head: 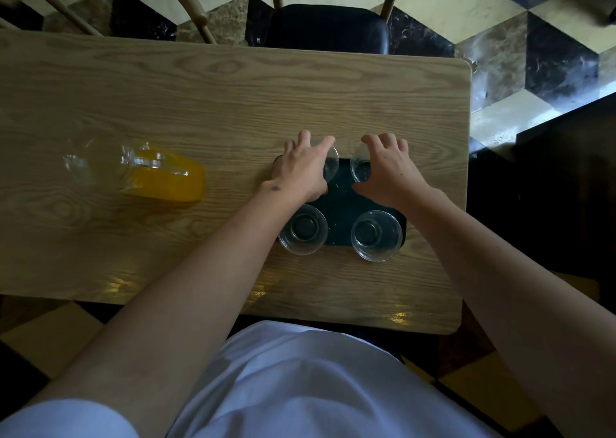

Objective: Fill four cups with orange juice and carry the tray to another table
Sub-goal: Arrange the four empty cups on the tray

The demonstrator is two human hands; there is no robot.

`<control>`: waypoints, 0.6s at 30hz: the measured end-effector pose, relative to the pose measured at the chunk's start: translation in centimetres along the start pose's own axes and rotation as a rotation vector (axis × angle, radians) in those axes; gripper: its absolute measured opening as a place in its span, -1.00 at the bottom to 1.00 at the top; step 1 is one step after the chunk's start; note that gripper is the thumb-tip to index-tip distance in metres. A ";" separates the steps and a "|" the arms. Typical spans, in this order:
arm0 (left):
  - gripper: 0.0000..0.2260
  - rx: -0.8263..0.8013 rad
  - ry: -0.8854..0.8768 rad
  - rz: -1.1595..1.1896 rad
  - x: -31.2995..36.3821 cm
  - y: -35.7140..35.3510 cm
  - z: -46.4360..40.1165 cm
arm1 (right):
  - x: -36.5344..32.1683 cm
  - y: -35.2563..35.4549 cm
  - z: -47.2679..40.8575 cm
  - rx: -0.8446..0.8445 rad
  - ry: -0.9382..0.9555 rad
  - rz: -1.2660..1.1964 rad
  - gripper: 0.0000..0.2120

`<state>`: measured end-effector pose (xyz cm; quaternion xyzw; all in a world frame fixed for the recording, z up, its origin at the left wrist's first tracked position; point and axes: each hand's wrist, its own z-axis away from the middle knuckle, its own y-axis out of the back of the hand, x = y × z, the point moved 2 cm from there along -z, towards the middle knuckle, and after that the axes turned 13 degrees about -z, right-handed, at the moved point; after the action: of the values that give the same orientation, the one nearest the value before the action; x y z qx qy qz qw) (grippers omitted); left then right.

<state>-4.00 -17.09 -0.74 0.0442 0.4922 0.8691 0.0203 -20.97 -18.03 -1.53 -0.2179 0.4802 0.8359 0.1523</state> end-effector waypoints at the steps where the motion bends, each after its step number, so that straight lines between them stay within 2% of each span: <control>1: -0.17 -0.002 0.002 -0.007 0.0 0.0 0.0 | 0.0 0.0 0.0 -0.005 0.001 -0.005 -0.12; 6: 0.09 -0.079 0.012 0.012 -0.2 -0.2 -0.1 | 0.1 0.2 0.1 -0.028 -0.035 -0.013 0.00; 8: 0.07 -0.063 0.018 0.053 -0.6 0.0 0.1 | 0.0 0.4 0.2 -0.017 -0.038 -0.018 0.02; 11: -0.08 0.032 0.064 0.109 -1.3 0.7 0.6 | -0.4 0.7 0.6 0.020 -0.027 -0.020 -0.02; 13: -0.22 0.180 0.092 0.173 -1.8 1.6 1.5 | -1.1 1.2 0.9 0.055 -0.007 -0.041 -0.10; 16: -0.51 0.650 0.042 0.318 -2.7 3.5 4.1 | -2.8 2.1 1.9 0.199 0.040 -0.151 -0.29; 18: -0.62 0.927 0.010 0.389 -3.7 4.1 6.4 | -4.2 2.5 3.1 0.317 0.085 -0.237 -0.39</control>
<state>0.31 -14.02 5.87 0.1351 0.8093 0.5470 -0.1661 -19.19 -16.78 3.88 -0.2815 0.5827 0.7162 0.2615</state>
